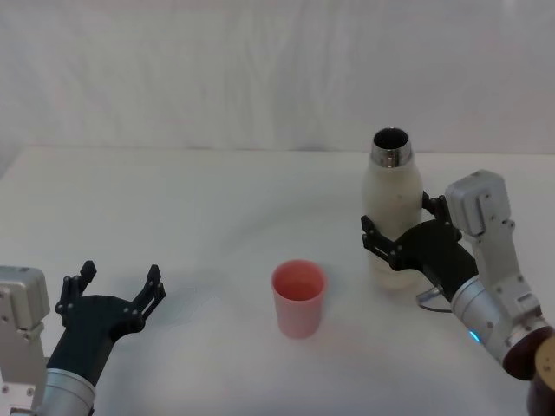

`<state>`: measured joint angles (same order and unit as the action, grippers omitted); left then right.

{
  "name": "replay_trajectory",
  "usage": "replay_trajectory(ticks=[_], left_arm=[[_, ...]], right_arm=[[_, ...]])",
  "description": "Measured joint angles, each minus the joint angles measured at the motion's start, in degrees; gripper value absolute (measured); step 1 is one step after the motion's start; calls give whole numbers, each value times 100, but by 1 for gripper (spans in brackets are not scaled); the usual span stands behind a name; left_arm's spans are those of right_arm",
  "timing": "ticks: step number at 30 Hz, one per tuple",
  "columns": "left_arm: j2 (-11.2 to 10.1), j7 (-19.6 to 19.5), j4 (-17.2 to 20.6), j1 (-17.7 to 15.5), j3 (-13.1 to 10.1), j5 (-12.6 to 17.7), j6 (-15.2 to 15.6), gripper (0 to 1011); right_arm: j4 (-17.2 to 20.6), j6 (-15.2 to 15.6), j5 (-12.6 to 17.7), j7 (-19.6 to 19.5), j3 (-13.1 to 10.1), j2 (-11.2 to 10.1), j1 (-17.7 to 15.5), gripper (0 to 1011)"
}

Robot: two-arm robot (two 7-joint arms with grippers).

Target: Grasp the thermos with one hand and pour water into the cup lid.

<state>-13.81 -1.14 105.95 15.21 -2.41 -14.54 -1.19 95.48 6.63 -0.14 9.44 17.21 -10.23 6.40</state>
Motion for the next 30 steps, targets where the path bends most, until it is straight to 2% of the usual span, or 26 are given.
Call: replay_trajectory(ticks=[8, 17, 24, 30], left_arm=[[0, 0, 0, 0, 0, 0, 0, 1001], [0, 0, 0, 0, 0, 0, 0, 1001], [0, 0, 0, 0, 0, 0, 0, 1001], [0, 0, 0, 0, 0, 0, 0, 1001]], right_arm=[[282, 36, -611, 14, 92, -289, -93, 955], [524, 82, -1401, 229, 311, -656, -139, 955], [587, 100, -1787, 342, 423, -764, -144, 955], [631, 135, -2243, 378, 544, -865, -116, 955]])
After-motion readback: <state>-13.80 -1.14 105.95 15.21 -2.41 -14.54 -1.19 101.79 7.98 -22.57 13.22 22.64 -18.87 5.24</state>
